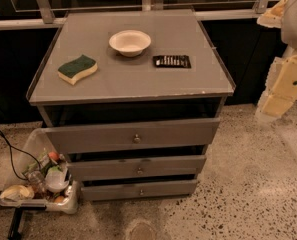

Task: Open top drawer

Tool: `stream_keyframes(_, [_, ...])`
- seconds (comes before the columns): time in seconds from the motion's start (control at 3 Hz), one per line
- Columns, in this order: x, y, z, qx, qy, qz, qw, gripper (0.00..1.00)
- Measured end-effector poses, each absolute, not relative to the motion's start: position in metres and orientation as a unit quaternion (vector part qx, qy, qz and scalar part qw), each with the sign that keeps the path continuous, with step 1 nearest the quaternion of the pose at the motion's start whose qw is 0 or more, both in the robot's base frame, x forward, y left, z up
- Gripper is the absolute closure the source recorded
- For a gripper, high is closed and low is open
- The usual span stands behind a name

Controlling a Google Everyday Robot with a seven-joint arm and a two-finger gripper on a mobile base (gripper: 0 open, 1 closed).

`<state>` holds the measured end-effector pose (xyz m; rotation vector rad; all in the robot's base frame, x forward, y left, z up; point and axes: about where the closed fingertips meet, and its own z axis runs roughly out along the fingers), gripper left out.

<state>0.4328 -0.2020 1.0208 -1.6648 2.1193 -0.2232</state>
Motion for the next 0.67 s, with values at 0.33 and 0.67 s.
stream_keyframes(0.33, [0.433, -0.202, 1.022, -0.601, 0.765, -0.081, 0.218, 0.00])
stream_keyframes(0.67, [0.426, -0.192, 1.004, -0.616, 0.749, -0.068, 0.234, 0.00])
